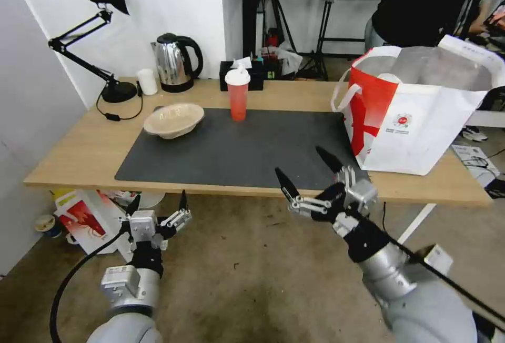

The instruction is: Pick up the trash from the table and place it into the takeout bag.

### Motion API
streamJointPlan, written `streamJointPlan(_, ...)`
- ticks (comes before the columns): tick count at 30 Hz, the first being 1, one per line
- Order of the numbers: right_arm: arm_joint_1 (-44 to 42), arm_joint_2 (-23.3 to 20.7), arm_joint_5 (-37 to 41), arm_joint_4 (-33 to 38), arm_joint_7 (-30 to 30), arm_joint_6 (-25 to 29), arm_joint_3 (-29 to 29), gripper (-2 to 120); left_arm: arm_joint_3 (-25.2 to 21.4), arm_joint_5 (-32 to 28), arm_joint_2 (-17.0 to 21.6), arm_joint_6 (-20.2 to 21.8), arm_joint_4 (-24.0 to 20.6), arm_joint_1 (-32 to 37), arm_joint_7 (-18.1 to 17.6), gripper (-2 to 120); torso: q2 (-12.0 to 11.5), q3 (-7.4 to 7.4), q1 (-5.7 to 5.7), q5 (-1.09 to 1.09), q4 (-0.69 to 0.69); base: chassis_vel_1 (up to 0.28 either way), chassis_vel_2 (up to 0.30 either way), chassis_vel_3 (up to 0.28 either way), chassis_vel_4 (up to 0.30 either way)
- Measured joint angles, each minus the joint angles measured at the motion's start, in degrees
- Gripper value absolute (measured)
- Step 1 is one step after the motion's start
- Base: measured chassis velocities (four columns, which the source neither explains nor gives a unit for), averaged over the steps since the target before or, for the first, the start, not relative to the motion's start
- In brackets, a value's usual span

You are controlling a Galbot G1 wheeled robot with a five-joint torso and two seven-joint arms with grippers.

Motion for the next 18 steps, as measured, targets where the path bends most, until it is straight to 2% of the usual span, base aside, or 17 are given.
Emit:
streamJointPlan(1, 0.0, 0.0, 0.0, 0.0, 0.0, 0.0, 0.0, 100, 0.0, 0.0, 0.0, 0.0, 0.0, 0.0, 0.0, 100, 0.0, 0.0, 0.0, 0.0, 0.0, 0.0, 0.0, 0.0, 0.0)
streamJointPlan(4, 11.11, -0.73, 7.06, -2.42, 0.22, -3.17, -4.68, 100, -0.37, 0.04, 0.02, -0.02, 0.01, 0.18, 0.0, 100, 0.0, 0.0, 0.0, -0.01, 0.01, 0.0, 0.0, 0.0, 0.0)
streamJointPlan(5, 11.11, -0.73, 7.06, -2.42, 0.22, -3.17, -4.68, 100, -0.37, 0.04, 0.02, -0.02, 0.01, 0.18, 0.0, 100, 0.0, 0.0, 0.0, -0.01, 0.01, 0.0, 0.0, 0.0, 0.0)
streamJointPlan(8, 21.55, -0.58, 13.81, -4.95, 1.75, -8.22, -9.65, 100, -0.79, 0.01, 0.3, -0.07, 0.01, 0.39, 0.0, 100, 0.0, 0.0, 0.0, -0.02, 0.01, 0.0, 0.0, 0.0, 0.0)
streamJointPlan(10, 21.55, -0.58, 13.81, -4.95, 1.75, -8.22, -9.65, 100, -0.79, 0.01, 0.3, -0.07, 0.01, 0.39, 0.0, 100, 0.0, 0.0, 0.0, -0.02, 0.01, 0.0, 0.0, 0.0, 0.0)
streamJointPlan(13, 33.02, 1.89, 20.54, -9.32, 3.36, -17.79, -15.48, 100, -0.83, -0.06, 0.38, -0.12, 0.13, 0.46, -0.01, 100, 0.0, 0.0, 0.0, -0.01, 0.01, 0.0, 0.0, 0.0, 0.0)
streamJointPlan(18, 40.75, 4.9, 22.37, -14.24, 5.82, -22.5, -19.7, 100, -0.7, -0.07, 0.44, -0.13, 0.39, 0.33, -0.02, 100, 0.0, 0.01, 0.01, -0.01, 0.01, 0.0, 0.0, 0.0, 0.0)
